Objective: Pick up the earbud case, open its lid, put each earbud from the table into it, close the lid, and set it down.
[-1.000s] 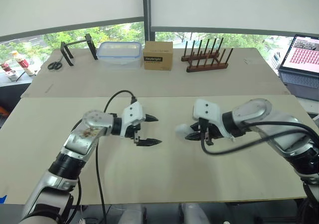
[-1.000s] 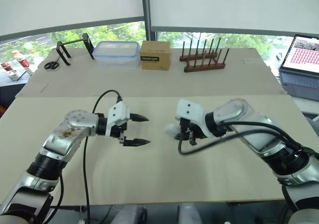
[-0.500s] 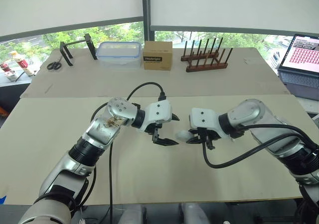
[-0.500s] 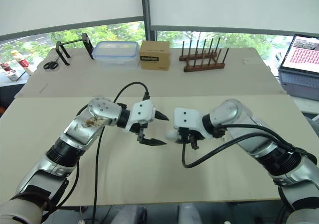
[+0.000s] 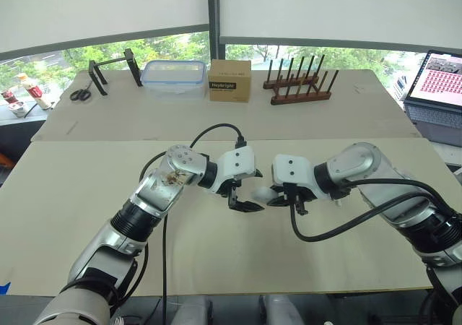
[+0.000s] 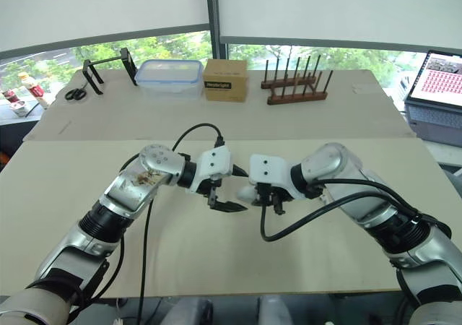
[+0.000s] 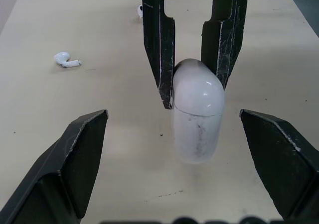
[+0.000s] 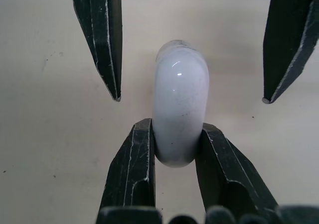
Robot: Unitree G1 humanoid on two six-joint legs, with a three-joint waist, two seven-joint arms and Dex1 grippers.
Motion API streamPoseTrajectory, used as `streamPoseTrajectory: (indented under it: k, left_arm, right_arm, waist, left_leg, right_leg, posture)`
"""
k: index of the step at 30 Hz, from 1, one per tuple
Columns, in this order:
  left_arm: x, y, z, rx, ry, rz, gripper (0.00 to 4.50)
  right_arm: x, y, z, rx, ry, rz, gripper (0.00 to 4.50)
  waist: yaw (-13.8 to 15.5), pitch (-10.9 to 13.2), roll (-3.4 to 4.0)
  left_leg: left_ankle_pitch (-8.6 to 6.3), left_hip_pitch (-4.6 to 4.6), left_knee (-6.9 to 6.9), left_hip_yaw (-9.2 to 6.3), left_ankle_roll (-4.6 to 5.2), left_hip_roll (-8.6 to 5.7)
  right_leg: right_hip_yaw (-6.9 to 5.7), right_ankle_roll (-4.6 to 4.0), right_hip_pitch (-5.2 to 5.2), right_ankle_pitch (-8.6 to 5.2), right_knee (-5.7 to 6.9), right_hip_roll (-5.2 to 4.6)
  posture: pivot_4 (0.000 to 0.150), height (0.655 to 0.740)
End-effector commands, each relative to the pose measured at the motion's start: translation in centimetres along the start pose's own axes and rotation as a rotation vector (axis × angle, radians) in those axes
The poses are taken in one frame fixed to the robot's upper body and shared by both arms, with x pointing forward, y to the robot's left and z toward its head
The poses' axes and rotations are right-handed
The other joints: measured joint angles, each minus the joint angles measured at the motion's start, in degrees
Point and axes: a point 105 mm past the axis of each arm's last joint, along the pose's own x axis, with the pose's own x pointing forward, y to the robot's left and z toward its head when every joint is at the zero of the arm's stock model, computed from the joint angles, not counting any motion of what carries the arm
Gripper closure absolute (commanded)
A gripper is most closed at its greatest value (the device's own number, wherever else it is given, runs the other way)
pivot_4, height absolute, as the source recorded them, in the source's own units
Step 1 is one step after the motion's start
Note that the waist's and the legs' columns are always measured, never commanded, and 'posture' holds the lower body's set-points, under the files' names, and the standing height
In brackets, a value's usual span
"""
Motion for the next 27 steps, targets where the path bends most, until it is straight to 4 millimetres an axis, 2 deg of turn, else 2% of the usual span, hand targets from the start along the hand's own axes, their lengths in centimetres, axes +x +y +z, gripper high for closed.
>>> streamPoseTrajectory:
  k: [1,6,7,13,15,19,20,21,23,27]
  left_arm:
    - [-0.1,0.0,0.2,0.013,0.0,0.0,1.27]
    - [-0.1,0.1,0.1,0.003,0.0,0.007,3.76]
    - [-0.1,0.1,0.1,0.003,0.001,0.007,3.94]
    - [-0.2,0.1,-0.2,0.0,0.005,0.015,3.92]
    - [-0.4,0.0,-0.5,-0.005,0.001,0.019,3.92]
    - [-1.1,0.0,-0.7,-0.036,-0.066,0.047,3.92]
    - [-1.3,0.0,-0.5,-0.041,-0.117,0.051,3.92]
    - [-1.6,0.4,0.0,-0.048,-0.19,0.081,3.92]
    - [-2.3,1.1,1.0,-0.064,-0.351,0.138,3.92]
    - [-3.1,2.0,1.5,-0.066,-0.515,0.234,3.92]
  right_arm:
    - [-0.7,-0.6,0.7,-0.006,-0.023,-0.033,3.78]
    - [-0.6,-0.7,0.8,0.001,-0.035,-0.037,3.78]
    - [-0.6,-0.7,0.8,0.002,-0.036,-0.038,3.78]
    - [-0.8,-1.1,1.0,0.019,-0.049,-0.061,3.78]
    - [-1.3,-1.2,0.8,0.011,-0.041,-0.069,2.72]
    - [-2.6,-1.7,-0.2,-0.014,0.005,-0.122,1.36]
    - [-3.1,-1.9,-0.4,-0.038,0.019,-0.143,1.32]
    - [-3.5,-2.1,-0.4,-0.079,0.022,-0.166,0.7]
    - [-4.2,-2.0,-0.1,-0.139,-0.002,-0.188,0.68]
    - [-4.8,-2.1,0.4,-0.244,-0.081,-0.264,0.68]
  waist:
    - [0.0,0.0,0.0]
    - [0.1,0.0,0.0]
    - [0.0,0.0,0.0]
    - [0.1,0.0,0.0]
    - [0.0,0.0,0.0]
    - [0.1,0.0,0.01]
    - [0.1,0.0,0.0]
    - [0.1,0.0,0.01]
    - [0.3,0.0,0.01]
    - [0.2,0.0,0.0]
  left_leg:
    - [0.0,0.0,0.0,0.0,0.0,0.0]
    - [0.0,-0.02,0.07,0.0,0.0,-0.01]
    - [0.0,-0.03,0.12,0.0,0.0,-0.01]
    - [-0.03,-0.09,0.36,-0.03,0.05,0.0]
    - [-0.03,-0.09,0.36,-0.04,0.05,-0.01]
    - [-0.04,-0.09,0.35,-0.04,0.07,-0.01]
    - [-0.04,-0.09,0.36,-0.04,0.07,0.0]
    - [-0.04,-0.1,0.37,-0.05,0.07,0.0]
    - [-0.04,-0.11,0.41,-0.05,0.07,0.0]
    - [-0.04,-0.09,0.42,-0.02,0.07,0.0]
  right_leg:
    - [0.0,0.0,0.0,0.0,0.0,0.0]
    - [0.0,0.0,0.01,0.0,0.02,-0.01]
    - [-0.01,0.0,0.01,0.0,0.02,0.0]
    - [0.0,0.01,0.02,0.0,0.06,0.01]
    - [0.0,0.01,0.03,0.0,0.06,0.0]
    - [0.0,0.02,0.02,0.01,0.06,0.0]
    - [0.0,0.02,0.02,0.01,0.06,0.0]
    - [-0.01,0.02,0.02,0.01,0.05,0.0]
    - [-0.02,0.02,0.02,0.01,0.04,-0.02]
    - [0.02,0.05,0.03,0.03,0.04,-0.03]
  posture:
    - [0.15,0.74]
    - [0.15,0.74]
    - [0.15,0.74]
    - [0.15,0.74]
    - [0.15,0.74]
    - [0.15,0.74]
    - [0.15,0.74]
    - [0.15,0.74]
    - [0.15,0.74]
    - [0.15,0.74]
